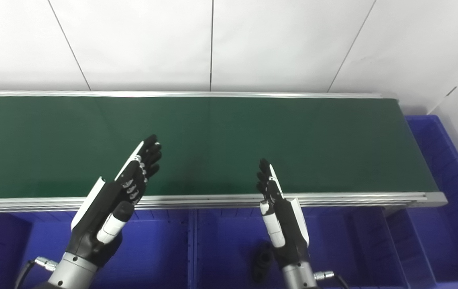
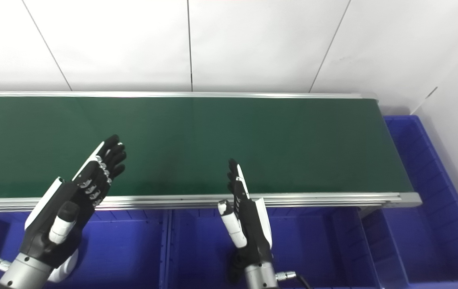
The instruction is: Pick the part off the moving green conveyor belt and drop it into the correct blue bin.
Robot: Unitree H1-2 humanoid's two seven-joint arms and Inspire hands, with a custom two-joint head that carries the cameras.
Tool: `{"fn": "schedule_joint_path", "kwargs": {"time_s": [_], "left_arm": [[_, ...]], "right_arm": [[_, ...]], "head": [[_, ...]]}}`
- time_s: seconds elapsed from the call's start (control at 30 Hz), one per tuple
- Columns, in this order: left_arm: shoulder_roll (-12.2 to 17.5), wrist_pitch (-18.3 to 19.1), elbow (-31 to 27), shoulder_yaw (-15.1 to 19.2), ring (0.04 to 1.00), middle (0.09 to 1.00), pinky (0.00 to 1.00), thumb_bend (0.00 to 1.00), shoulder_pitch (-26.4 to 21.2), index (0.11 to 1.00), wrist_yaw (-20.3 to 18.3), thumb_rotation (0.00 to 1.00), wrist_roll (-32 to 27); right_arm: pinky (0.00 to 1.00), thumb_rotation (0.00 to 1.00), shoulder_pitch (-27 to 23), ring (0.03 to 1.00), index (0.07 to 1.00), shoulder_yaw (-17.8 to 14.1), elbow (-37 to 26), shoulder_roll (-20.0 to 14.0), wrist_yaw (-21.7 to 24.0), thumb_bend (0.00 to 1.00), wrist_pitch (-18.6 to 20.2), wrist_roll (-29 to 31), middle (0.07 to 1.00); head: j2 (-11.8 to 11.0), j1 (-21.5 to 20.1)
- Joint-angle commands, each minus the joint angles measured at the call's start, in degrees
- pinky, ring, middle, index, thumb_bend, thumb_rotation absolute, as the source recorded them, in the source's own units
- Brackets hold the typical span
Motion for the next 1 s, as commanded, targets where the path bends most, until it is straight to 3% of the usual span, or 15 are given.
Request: {"fn": "schedule_joint_path", "kwargs": {"time_s": [0.0,0.37,0.53,0.73,0.97], "left_arm": [[-0.5,-2.3,-1.8,0.6,1.000,1.000,1.00,0.98,0.0,1.000,1.9,0.91,1.1],[-1.4,-4.3,-4.8,1.9,1.000,1.000,1.00,0.94,5.5,1.000,4.9,0.87,1.5],[-0.4,-10.8,-0.3,2.8,1.000,1.000,1.00,0.92,7.8,1.000,5.3,0.86,3.8],[-3.8,-17.6,7.5,2.9,1.000,1.000,1.00,0.93,7.3,1.000,7.6,0.87,3.9],[-6.2,-24.2,11.2,2.7,1.000,1.000,1.00,0.95,8.8,1.000,9.8,0.89,6.7]], "right_arm": [[0.96,1.00,-0.1,0.992,1.000,1.3,-2.6,2.4,-0.6,0.82,0.0,0.4,1.000],[0.94,1.00,2.5,0.993,1.000,-0.5,-6.4,-1.0,0.6,0.85,1.8,1.9,1.000],[0.93,1.00,3.3,0.986,1.000,-2.0,-7.0,-2.7,1.0,0.88,1.6,4.4,1.000],[0.94,1.00,3.9,0.987,1.000,-2.9,-7.4,-4.7,1.6,0.85,0.3,6.8,1.000],[0.93,1.00,4.4,0.984,1.000,-2.9,-7.1,-5.2,1.5,0.87,-1.0,7.2,1.000]], "head": [[0.0,0.4],[0.4,9.4],[0.5,13.1],[0.3,16.6],[0.0,18.0]]}}
